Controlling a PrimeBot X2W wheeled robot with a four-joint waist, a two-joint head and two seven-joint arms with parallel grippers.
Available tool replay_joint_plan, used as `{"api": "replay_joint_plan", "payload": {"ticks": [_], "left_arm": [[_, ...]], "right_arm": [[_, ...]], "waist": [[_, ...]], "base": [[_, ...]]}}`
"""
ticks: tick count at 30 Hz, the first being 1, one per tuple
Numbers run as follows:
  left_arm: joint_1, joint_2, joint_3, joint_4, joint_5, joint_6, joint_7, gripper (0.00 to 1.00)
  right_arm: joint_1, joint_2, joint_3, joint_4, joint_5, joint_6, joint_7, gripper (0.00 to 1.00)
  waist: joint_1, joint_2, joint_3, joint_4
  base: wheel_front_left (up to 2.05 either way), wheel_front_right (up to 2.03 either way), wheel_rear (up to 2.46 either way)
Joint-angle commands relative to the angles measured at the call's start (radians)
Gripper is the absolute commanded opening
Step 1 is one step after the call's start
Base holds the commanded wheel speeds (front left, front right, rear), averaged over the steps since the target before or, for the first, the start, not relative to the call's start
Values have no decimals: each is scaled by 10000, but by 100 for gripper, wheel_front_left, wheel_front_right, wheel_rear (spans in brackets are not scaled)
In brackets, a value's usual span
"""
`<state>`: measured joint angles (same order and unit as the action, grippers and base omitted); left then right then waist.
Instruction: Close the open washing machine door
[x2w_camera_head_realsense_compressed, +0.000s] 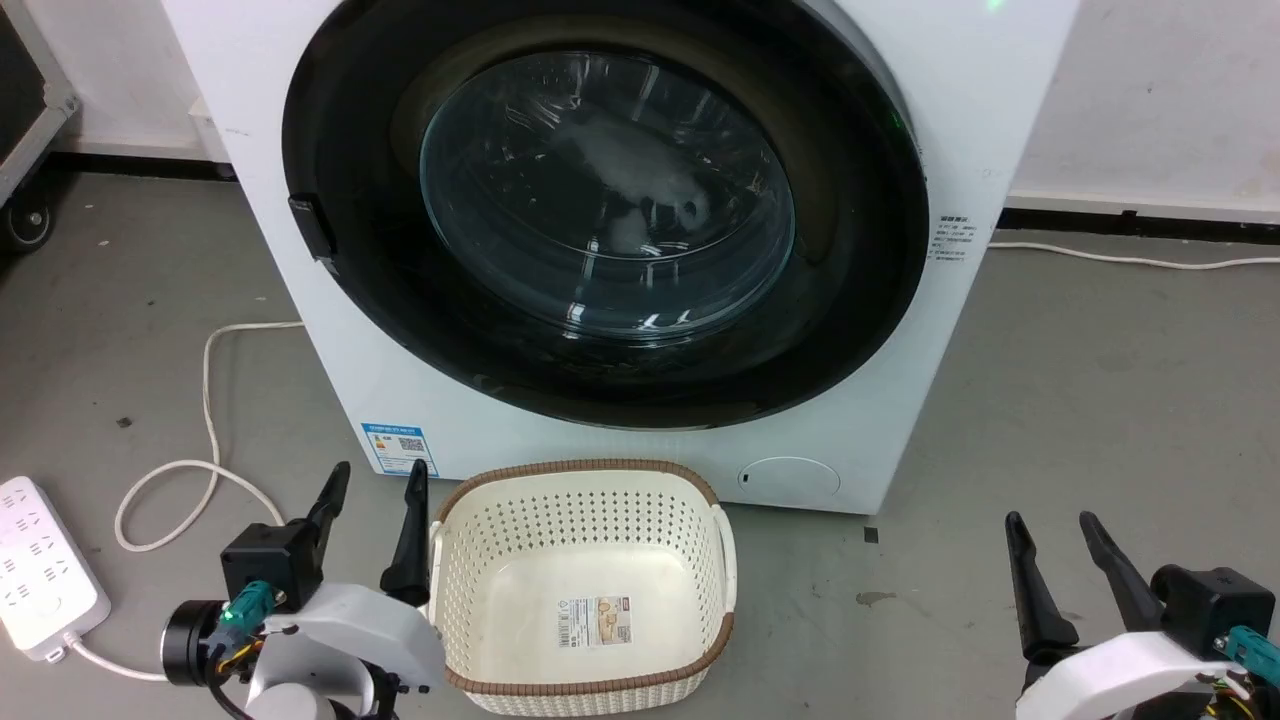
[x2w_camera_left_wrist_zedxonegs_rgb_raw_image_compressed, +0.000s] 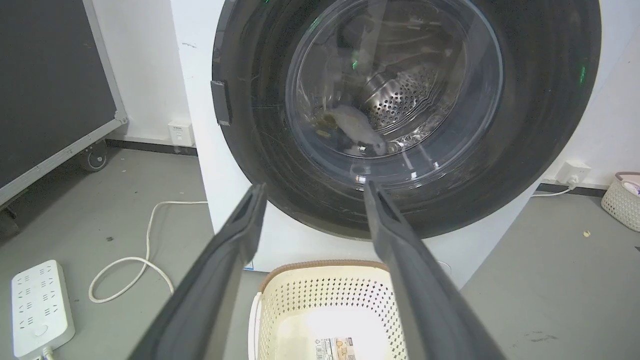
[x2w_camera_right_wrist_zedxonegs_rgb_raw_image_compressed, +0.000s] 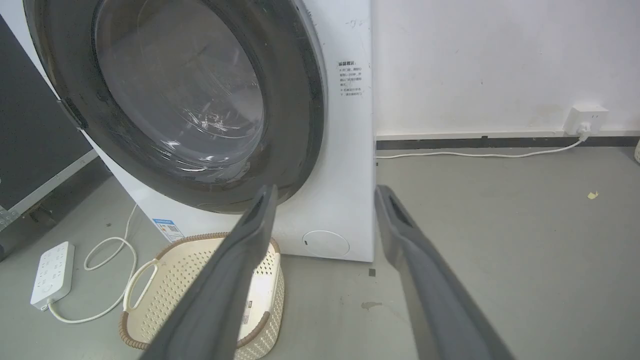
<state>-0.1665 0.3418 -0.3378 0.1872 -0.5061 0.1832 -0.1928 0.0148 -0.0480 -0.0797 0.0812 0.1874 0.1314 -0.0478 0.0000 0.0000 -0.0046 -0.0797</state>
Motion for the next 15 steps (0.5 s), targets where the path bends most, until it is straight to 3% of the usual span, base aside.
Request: {"api": "replay_joint_plan", "payload": {"ticks": [1, 15], "left_arm": [[-37, 31, -32, 16, -12, 57, 37, 100], [-338, 126, -174, -17, 106, 203, 233, 100]], "right_arm": [[144, -22, 40, -64, -72, -7, 58, 100], [38, -22, 148, -93, -62, -7, 99, 100]], "waist": [[0, 0, 12, 5], [0, 0, 144, 4]], "base": [[0, 0, 0], [0, 0, 0]]}}
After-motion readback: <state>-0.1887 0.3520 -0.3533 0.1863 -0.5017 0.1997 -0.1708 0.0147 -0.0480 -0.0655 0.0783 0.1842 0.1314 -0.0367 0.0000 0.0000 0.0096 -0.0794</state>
